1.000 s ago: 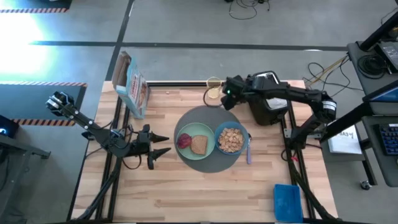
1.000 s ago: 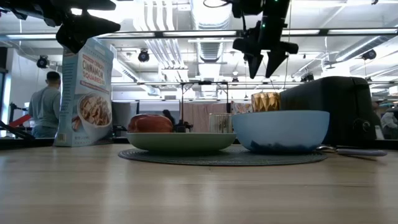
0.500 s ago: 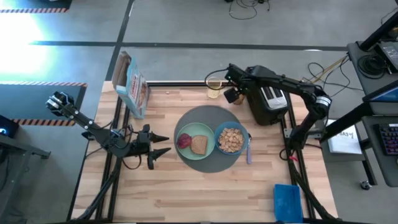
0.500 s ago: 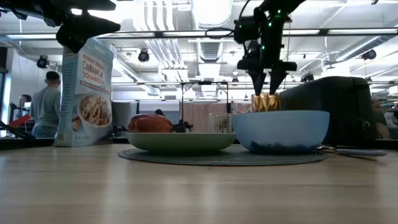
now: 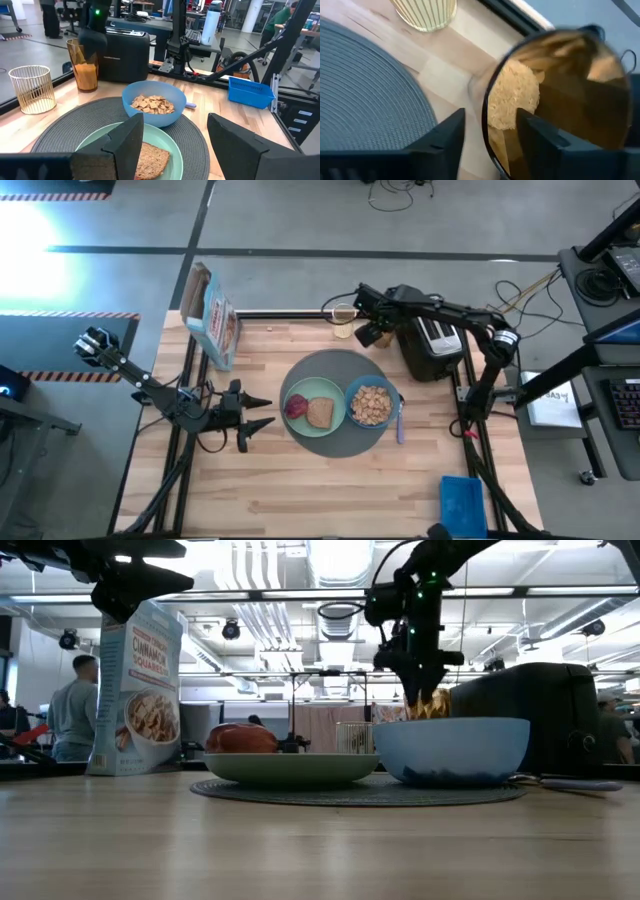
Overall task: Arrange a breakfast setting
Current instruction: Put the brown cup of milk on the gray table mat to the top right of the green plate, then return to Home Position
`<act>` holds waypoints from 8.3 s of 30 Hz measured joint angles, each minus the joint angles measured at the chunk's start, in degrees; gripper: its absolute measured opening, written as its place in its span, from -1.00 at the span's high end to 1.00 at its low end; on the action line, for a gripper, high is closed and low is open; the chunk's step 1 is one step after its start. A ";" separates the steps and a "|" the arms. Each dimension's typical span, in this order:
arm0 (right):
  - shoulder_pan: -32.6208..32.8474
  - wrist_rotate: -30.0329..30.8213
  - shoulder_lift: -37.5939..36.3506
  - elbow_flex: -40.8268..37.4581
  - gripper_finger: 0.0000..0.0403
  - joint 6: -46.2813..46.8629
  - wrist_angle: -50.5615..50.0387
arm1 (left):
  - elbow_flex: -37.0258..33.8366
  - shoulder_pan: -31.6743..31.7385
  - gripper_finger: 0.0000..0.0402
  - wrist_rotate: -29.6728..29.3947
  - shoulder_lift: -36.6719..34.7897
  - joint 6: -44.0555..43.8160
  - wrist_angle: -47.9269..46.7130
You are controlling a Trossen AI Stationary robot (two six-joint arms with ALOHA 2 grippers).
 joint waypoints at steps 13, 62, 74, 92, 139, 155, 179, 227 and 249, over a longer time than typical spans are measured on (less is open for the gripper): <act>-2.30 -4.15 -1.14 5.31 0.95 -1.06 -0.30 | 0.00 0.00 -0.02 -0.02 0.00 0.04 -0.07; 4.59 -11.51 0.42 10.94 0.96 -3.44 -2.80 | 0.00 0.00 -0.02 0.00 0.00 0.03 -1.73; 18.19 -11.01 5.65 19.17 0.96 -4.17 -2.37 | 0.00 0.00 -0.02 0.00 0.00 -0.12 -1.68; 18.46 -7.33 20.56 32.19 0.96 -7.72 -16.69 | 0.00 0.00 -0.02 0.66 0.00 -1.70 -1.62; 18.45 -9.31 19.50 29.68 0.93 -8.59 -10.65 | 0.00 0.00 -0.02 0.68 0.02 -1.51 -2.14; 18.47 -9.48 18.27 33.16 0.34 -8.95 -17.85 | 0.00 0.00 -0.02 0.68 0.02 -1.51 -2.19; 34.15 8.38 -15.35 -4.85 0.38 2.44 -2.56 | 0.00 0.00 -0.02 0.66 0.02 -1.46 -2.87; 50.36 14.21 -53.86 -86.58 0.44 0.73 93.08 | 0.00 0.02 -0.02 4.15 -7.55 -1.70 -5.30; 50.36 14.17 -53.81 -86.62 0.44 4.51 92.52 | -0.91 9.75 -0.02 4.05 -38.61 -1.70 -6.43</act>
